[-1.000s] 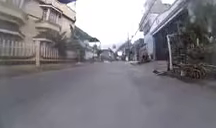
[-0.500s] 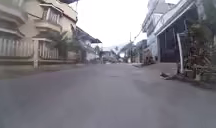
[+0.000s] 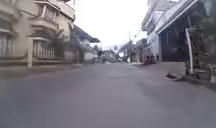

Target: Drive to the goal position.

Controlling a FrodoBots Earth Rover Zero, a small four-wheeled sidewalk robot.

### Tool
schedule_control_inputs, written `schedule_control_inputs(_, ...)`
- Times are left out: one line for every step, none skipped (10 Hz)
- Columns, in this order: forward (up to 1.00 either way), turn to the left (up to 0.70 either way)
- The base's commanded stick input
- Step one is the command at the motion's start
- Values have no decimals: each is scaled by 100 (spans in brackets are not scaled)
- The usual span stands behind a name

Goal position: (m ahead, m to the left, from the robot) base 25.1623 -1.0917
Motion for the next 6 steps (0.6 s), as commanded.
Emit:
schedule_control_inputs(100,-40)
schedule_control_inputs(100,-38)
schedule_control_inputs(100,-24)
schedule_control_inputs(100,-10)
schedule_control_inputs(100,0)
schedule_control_inputs(100,0)
